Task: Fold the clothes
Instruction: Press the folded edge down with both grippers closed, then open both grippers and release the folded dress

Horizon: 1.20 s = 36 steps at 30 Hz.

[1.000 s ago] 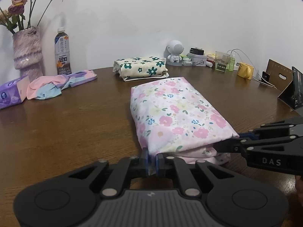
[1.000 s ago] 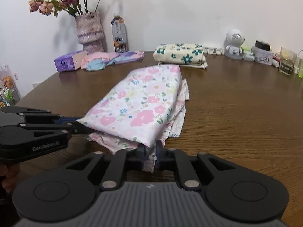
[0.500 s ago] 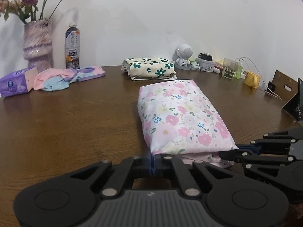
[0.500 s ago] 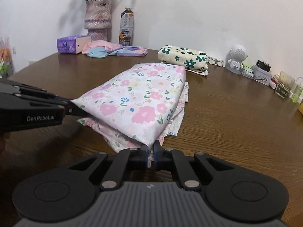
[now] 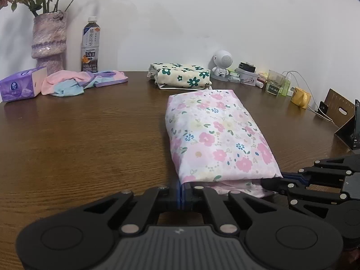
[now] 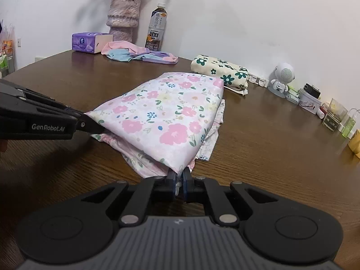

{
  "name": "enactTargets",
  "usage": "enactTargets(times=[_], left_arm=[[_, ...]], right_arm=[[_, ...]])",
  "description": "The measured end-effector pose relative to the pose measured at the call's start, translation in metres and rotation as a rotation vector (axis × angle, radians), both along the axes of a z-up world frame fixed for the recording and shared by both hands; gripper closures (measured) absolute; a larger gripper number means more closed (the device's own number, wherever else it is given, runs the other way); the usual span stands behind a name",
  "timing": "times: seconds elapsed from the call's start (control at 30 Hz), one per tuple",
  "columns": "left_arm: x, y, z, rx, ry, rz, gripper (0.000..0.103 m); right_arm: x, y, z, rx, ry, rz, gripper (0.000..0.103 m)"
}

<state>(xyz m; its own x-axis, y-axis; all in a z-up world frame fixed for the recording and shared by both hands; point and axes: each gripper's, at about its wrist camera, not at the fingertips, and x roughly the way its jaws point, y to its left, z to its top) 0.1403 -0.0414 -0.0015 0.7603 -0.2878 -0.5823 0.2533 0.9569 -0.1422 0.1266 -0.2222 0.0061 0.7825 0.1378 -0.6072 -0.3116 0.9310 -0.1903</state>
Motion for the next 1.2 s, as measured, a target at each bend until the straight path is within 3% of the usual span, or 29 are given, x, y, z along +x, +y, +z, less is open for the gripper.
enactTargets(times=[0.07,0.1,0.13,0.17,0.23,0.3,0.4,0.47,0.6,0.73,1.07,1.17,1.2], left_arm=[[0.000,0.001,0.000,-0.010,0.017,0.004,0.101],[-0.001,0.002,0.000,-0.017,0.025,-0.001,0.097],[-0.003,0.004,0.002,-0.030,0.028,-0.008,0.088],[-0.006,0.007,0.005,-0.050,0.029,-0.024,0.082],[-0.012,0.015,0.013,-0.099,0.023,-0.042,0.062],[-0.014,0.022,0.026,-0.141,-0.005,-0.051,0.060],[-0.005,0.022,0.040,-0.166,-0.026,-0.054,0.048],[0.006,0.020,0.047,-0.168,-0.033,-0.052,0.048],[0.031,0.012,0.040,-0.156,0.034,-0.036,0.048],[0.042,0.012,0.034,-0.157,0.063,-0.013,0.048],[0.053,0.013,0.026,-0.192,0.081,0.001,0.048],[0.054,0.013,0.024,-0.199,0.090,-0.004,0.052],[0.055,0.013,0.024,-0.201,0.094,-0.004,0.058]], right_arm=[[-0.001,-0.003,0.002,0.019,0.004,0.001,0.092],[-0.002,-0.005,0.003,0.029,0.006,0.001,0.083],[-0.005,-0.008,0.006,0.049,0.009,0.013,0.072],[-0.009,-0.012,0.010,0.073,0.012,0.028,0.069],[-0.015,-0.022,0.021,0.138,0.015,0.050,0.067],[-0.017,-0.036,0.034,0.222,0.014,0.053,0.067],[-0.006,-0.053,0.048,0.349,-0.001,0.028,0.067],[0.008,-0.057,0.048,0.379,0.009,0.007,0.067],[0.039,-0.061,0.035,0.419,0.072,-0.024,0.067],[0.047,-0.060,0.031,0.446,0.091,0.016,0.067],[0.082,-0.054,0.040,0.418,0.131,0.044,0.067],[0.084,-0.051,0.039,0.407,0.135,0.044,0.069],[0.083,-0.050,0.038,0.409,0.135,0.045,0.073]])
